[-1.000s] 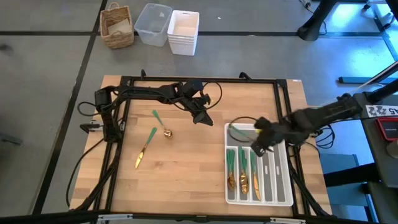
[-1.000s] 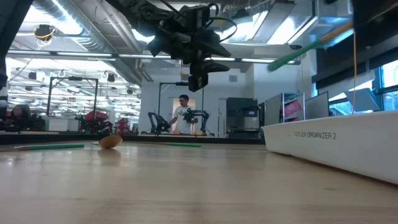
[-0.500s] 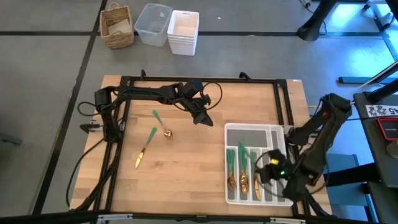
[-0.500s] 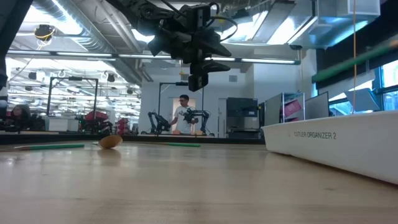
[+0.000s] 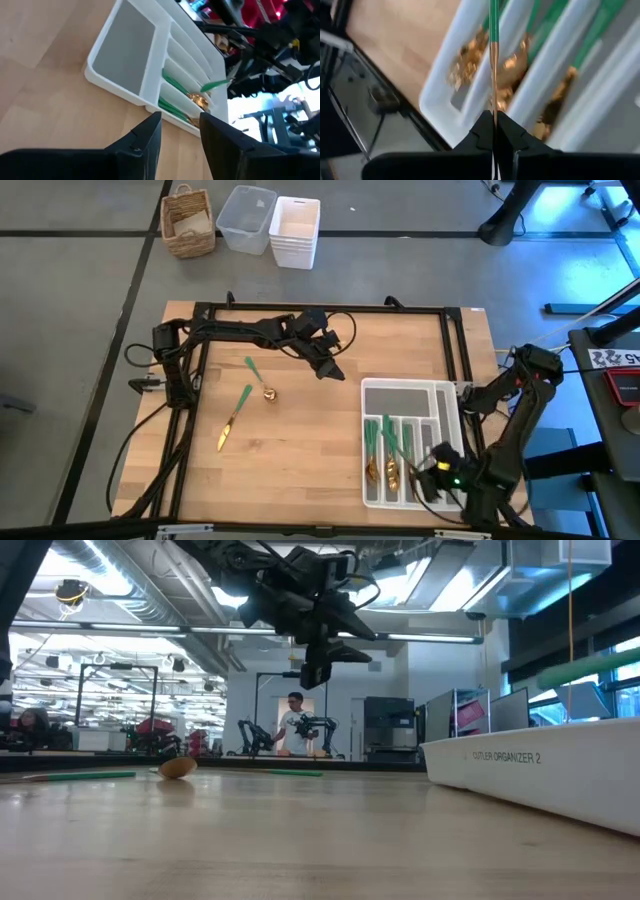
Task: Sort silverware
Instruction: Put the green table in the white silverware tray
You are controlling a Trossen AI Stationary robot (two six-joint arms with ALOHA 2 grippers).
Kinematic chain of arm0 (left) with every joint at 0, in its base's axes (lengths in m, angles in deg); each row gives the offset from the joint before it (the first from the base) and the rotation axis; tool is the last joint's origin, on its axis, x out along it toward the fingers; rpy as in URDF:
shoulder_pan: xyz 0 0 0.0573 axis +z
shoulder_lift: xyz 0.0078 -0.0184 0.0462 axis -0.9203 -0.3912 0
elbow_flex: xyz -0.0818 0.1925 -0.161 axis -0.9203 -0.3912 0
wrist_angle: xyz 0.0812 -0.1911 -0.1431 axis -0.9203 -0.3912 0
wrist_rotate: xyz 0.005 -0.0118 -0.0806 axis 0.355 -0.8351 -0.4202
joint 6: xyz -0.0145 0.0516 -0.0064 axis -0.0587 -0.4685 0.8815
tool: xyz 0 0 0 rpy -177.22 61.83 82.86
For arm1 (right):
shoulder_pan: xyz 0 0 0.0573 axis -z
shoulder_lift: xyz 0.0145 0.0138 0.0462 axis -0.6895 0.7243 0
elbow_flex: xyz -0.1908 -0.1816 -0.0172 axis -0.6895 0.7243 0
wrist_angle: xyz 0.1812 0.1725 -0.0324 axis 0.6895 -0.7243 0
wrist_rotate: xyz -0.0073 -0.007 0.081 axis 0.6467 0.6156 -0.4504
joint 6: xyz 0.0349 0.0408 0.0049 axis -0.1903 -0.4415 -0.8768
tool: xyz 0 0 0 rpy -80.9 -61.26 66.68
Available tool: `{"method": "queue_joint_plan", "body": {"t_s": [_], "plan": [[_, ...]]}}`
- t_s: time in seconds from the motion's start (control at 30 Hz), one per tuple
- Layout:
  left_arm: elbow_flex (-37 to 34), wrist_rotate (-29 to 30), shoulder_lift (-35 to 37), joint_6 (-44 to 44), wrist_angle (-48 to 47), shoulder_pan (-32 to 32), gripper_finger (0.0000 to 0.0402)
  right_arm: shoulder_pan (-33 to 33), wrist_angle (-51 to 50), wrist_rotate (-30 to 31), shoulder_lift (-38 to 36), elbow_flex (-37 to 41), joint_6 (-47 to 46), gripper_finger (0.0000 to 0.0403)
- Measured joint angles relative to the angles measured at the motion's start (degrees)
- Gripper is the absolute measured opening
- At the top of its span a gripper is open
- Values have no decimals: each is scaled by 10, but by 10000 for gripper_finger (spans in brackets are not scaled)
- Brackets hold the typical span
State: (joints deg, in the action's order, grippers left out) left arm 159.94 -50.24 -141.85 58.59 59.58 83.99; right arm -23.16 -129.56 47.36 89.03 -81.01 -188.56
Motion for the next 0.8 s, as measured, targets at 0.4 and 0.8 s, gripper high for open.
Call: {"method": "queue_joint_plan", "body": {"t_s": [0.4, 0.8], "plan": [[0, 120, 0, 104, 4, -60, 127, -91, -100, -15, 0, 0, -2, 1], [0, 188, 0, 107, 3, -116, 127, -23, -90, -40, 28, 0, -4, 1]]}}
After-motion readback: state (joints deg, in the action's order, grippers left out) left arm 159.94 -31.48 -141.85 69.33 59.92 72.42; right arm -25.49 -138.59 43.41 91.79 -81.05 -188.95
